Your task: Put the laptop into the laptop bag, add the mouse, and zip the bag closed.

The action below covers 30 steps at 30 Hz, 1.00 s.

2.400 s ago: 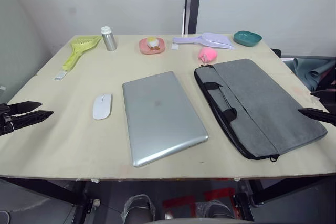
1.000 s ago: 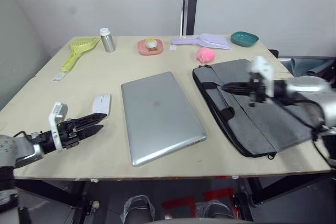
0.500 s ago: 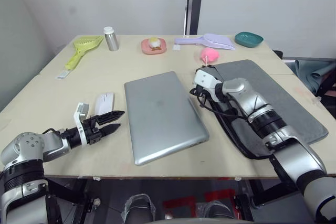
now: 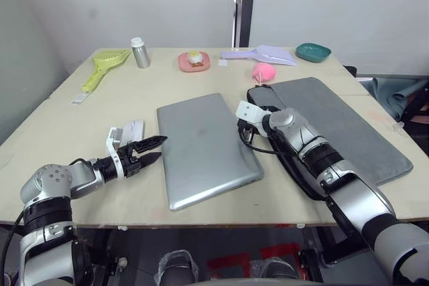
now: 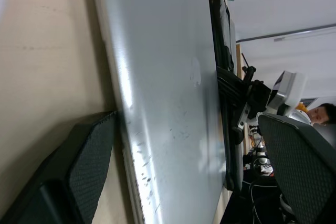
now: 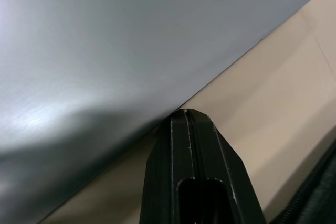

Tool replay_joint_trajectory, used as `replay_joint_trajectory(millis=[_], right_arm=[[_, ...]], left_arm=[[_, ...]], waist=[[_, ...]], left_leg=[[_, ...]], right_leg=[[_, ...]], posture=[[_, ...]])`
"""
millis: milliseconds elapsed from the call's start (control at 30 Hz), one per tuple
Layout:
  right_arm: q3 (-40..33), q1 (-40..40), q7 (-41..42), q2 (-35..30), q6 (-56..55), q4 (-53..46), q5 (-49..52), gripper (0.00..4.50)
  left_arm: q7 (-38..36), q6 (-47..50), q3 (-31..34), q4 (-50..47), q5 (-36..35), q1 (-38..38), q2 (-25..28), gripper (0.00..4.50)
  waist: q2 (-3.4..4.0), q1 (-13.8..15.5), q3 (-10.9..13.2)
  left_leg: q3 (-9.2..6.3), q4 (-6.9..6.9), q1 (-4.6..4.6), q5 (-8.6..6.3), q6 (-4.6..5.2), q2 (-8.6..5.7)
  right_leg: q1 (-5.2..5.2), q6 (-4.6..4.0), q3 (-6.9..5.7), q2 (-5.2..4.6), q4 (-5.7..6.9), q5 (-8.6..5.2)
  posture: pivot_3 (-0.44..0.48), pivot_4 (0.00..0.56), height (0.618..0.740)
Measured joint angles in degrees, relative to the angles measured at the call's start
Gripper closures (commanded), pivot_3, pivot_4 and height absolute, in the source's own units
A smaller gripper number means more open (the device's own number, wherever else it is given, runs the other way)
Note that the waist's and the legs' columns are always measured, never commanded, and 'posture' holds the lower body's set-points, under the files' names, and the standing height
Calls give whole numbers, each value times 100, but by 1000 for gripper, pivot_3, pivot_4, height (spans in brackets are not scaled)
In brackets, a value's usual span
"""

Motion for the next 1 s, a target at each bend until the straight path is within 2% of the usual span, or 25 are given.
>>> replay_joint_trajectory(millis=[333, 467, 567, 833, 900, 1000], right_arm=[[-313, 96, 386, 219, 399, -722, 278, 4483], [-266, 136, 642, 427, 475, -1111, 472, 4483], [-233, 136, 610, 300, 467, -1058, 410, 4500], [-300, 91, 435, 40, 381, -818, 290, 4500], [-318, -48, 269, -43, 366, -567, 214, 4500], [-404, -294, 237, -274, 391, -260, 214, 4500]], left_arm=[[75, 115, -61, -648, 61, 266, -116, 0], [101, 137, -51, -752, 50, 217, -258, 0], [80, 137, -28, -742, 6, 211, -307, 832], [69, 540, -105, -635, -31, 272, -382, 3664], [-92, 555, -72, -611, -162, 215, -383, 4053], [-184, 554, -80, -546, -171, 175, -358, 4168]], waist=[[39, -65, -30], [46, 64, -33], [44, 106, -33], [41, 83, -30], [39, 109, -30], [32, 101, -31]], left_leg=[[17, -17, -8, 1, -1, -3], [15, -24, -23, -1, 2, -12], [14, -24, -42, -7, 13, -22], [3, -35, -78, -13, 9, -9], [-5, -23, -80, -13, 8, -10], [-3, -10, -80, -14, 11, -15]], right_leg=[[0, 0, 3, -2, -58, -1], [5, -5, -3, -11, -91, -2], [3, -7, -6, -17, -113, -1], [-25, -8, -25, -6, -123, -3], [-18, -9, -29, -8, -121, -3], [-13, -13, -23, -14, -120, 0]], posture=[[0, 150, 740], [0, 150, 740], [0, 150, 740], [0, 150, 740], [0, 150, 740], [0, 150, 740]])
